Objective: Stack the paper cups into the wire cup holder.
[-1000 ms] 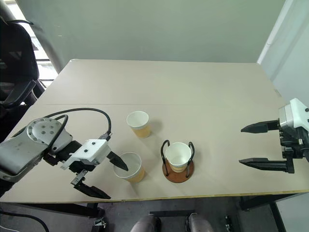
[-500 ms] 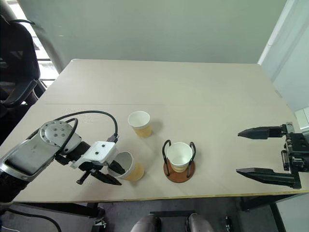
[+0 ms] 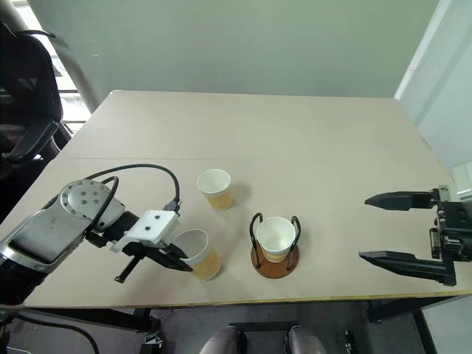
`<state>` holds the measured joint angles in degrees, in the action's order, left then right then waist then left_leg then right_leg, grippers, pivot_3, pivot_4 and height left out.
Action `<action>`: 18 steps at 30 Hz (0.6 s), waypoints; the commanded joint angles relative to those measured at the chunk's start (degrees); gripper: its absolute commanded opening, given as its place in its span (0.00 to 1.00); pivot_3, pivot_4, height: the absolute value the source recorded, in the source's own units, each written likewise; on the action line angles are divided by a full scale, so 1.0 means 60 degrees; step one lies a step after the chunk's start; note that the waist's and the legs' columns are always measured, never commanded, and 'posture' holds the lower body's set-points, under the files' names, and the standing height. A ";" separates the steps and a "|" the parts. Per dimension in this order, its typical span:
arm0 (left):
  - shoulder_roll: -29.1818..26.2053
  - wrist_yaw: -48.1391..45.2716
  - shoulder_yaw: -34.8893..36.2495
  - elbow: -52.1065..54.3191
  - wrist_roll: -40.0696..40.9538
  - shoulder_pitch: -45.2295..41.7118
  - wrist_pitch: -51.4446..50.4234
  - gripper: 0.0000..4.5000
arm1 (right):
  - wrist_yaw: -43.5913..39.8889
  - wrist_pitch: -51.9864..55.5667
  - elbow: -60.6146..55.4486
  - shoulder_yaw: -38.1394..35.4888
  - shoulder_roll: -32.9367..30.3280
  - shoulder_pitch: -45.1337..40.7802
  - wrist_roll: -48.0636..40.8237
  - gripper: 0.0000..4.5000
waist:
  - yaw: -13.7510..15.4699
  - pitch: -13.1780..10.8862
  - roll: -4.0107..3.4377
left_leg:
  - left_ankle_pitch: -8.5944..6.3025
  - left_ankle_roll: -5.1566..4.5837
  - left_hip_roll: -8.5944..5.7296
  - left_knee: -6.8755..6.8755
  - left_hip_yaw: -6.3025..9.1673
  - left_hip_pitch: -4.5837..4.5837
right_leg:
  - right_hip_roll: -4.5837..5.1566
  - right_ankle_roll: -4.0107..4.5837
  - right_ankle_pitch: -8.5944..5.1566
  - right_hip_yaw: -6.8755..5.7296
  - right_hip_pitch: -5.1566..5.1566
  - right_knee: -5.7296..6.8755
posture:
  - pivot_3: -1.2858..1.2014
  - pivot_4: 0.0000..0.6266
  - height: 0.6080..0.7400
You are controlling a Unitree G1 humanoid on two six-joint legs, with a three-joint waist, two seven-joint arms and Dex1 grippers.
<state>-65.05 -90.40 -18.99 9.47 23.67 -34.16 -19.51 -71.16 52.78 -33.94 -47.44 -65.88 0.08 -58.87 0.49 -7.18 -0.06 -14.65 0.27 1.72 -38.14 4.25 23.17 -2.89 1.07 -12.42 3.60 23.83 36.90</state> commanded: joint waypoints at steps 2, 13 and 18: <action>-0.0320 -0.0351 0.0366 -0.0437 0.0914 -0.1437 -0.0044 0.01 | -0.0013 0.0423 -0.0443 -0.1020 -0.0309 -0.0188 -0.1483 1.00 | 0.0012 -0.0001 -0.0001 | -0.0001 -0.0002 -0.0001 0.0000 -0.0001 0.0001 | 0.0000 -0.0002 0.0001 0.0000 0.0000 -0.0001 | 0.52 0.24 1.00; -0.0042 -0.0351 -0.2577 -0.2353 0.2977 -0.6050 0.2097 0.01 | 0.1887 0.0961 -0.0773 -0.2690 -0.0050 0.0042 -0.4028 1.00 | 0.0135 -0.0003 0.0006 | -0.0028 -0.0041 -0.0012 -0.0016 0.0001 0.0033 | 0.0003 -0.0055 -0.0010 0.0023 0.0006 -0.0025 | 0.52 0.24 1.00; 0.0532 -0.0351 -0.4011 -0.3032 0.3519 -0.7409 0.3255 0.01 | 0.2393 0.0553 -0.1096 -0.3159 0.0595 0.0542 -0.3937 1.00 | 0.0130 -0.0005 0.0008 | -0.0053 -0.0071 -0.0020 -0.0019 -0.0017 0.0037 | 0.0011 -0.0098 0.0005 0.0032 0.0005 -0.0033 | 0.52 0.24 1.00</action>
<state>-61.70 -90.52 -42.48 -8.18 43.09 -76.41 -2.55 -57.55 57.43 -39.70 -63.54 -62.71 2.96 -82.06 1.27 -7.20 -0.01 -14.97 -0.15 1.61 -38.26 4.17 23.42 -2.82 0.44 -12.39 3.77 23.87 36.68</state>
